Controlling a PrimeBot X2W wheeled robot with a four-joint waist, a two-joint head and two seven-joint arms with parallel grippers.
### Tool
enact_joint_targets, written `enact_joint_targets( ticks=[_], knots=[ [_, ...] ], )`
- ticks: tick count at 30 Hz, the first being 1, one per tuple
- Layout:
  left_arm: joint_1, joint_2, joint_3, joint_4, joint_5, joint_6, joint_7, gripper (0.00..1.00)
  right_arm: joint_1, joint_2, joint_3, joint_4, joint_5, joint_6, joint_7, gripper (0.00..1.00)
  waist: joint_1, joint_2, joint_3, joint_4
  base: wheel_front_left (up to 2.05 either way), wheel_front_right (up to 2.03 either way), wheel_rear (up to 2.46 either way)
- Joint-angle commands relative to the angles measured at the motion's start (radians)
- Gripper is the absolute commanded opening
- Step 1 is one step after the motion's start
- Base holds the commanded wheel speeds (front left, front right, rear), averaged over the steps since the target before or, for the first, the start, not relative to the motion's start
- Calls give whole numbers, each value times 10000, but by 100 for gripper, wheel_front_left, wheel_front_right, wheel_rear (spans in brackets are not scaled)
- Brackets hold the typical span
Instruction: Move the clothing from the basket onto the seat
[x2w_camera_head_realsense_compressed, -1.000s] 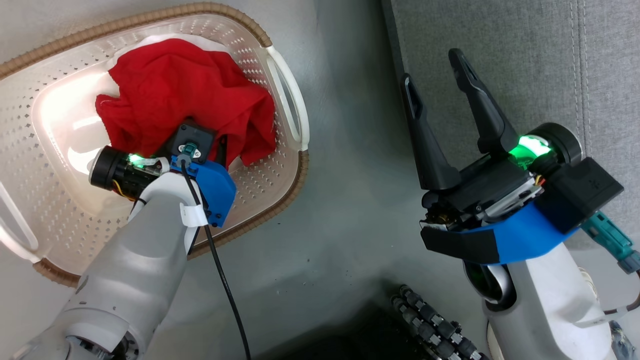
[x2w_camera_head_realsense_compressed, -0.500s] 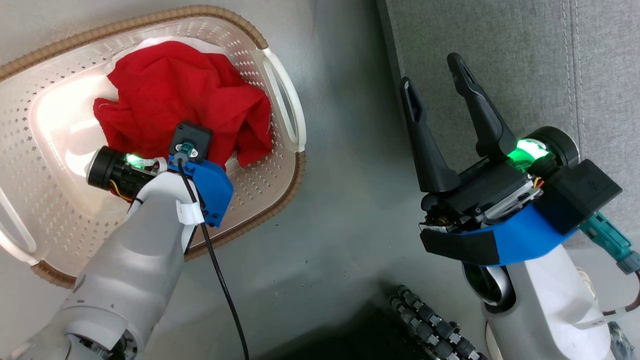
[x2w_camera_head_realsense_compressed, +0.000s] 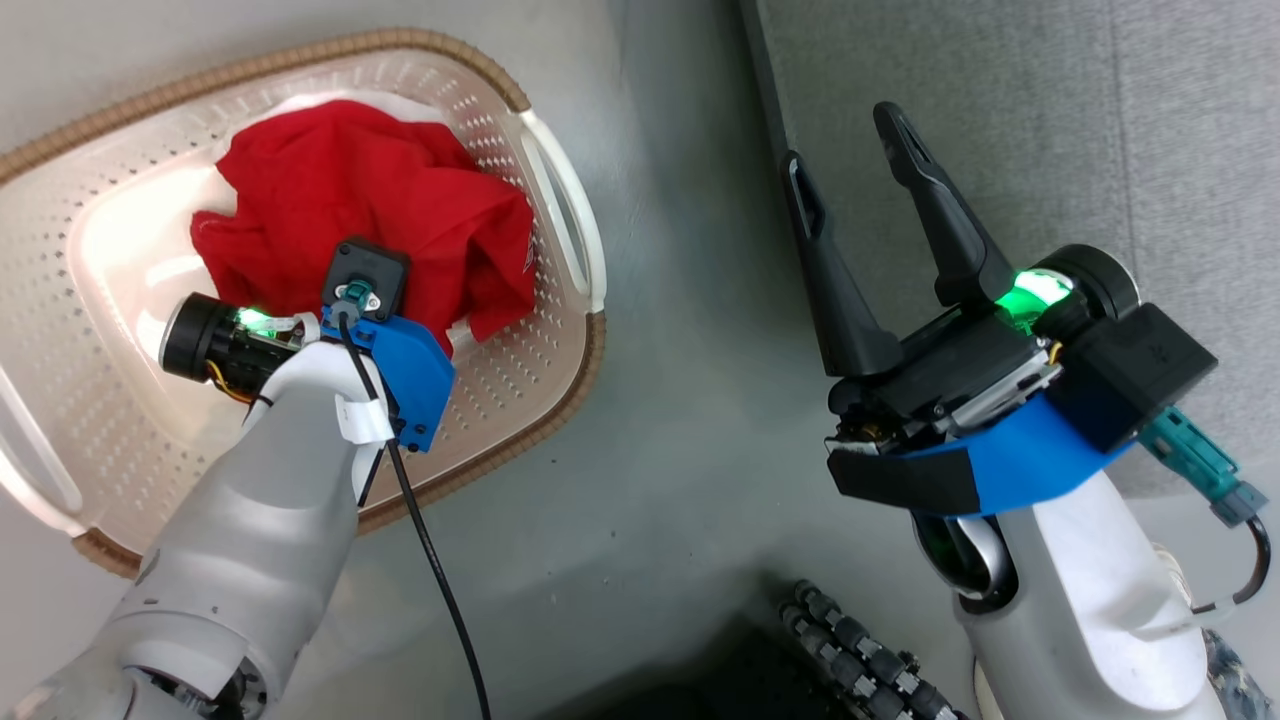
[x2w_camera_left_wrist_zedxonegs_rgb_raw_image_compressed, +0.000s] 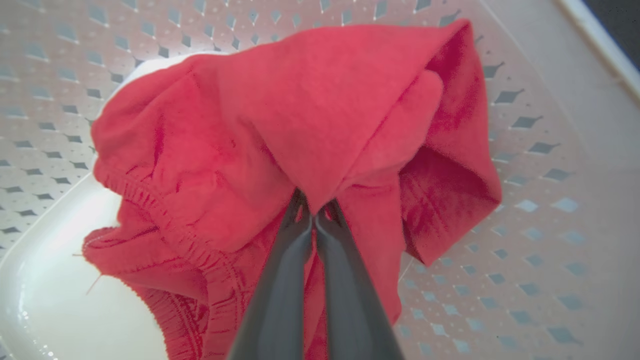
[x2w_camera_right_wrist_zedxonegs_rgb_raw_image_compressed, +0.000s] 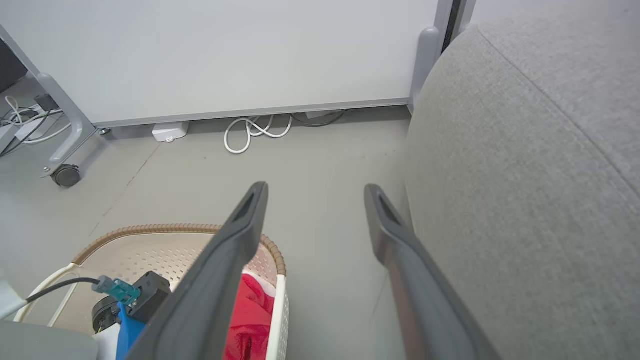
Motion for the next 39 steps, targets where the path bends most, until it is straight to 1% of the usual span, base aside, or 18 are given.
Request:
enact_joint_targets(
  ticks=[1,5,9,16,22,29,39],
  knots=[
    [-29,8,-10,5,-31,48,-50,0,-185,23,-26,126,-4,5,-38,100,0,0,-247,34,0,0,0],
    [160,-155,16,15,-134,7,-116,0,-119,20,-219,420,-282,5,8,100,0,0,-876,307,0,0,0],
    [310,-341,14,-18,-212,-127,-185,0,-37,19,-320,603,-513,5,192,100,0,0,-1571,634,0,0,0],
    [1015,-612,144,-425,-426,-434,-305,0,332,-214,-324,952,-608,5,517,100,0,0,-3298,1263,0,0,0],
    [1757,-701,419,-1307,-432,-649,-307,0,865,-484,-350,1226,-467,5,850,100,0,0,-4887,1815,0,0,0],
    [2575,-792,740,-2427,-197,-895,-310,0,1602,-723,-384,1350,-188,5,1252,100,0,0,-6605,2567,0,0,0],
    [3218,-888,1214,-3700,379,-1065,-311,0,2863,-821,-799,1425,-23,5,1768,100,0,0,-8405,3552,0,0,0]
  ],
)
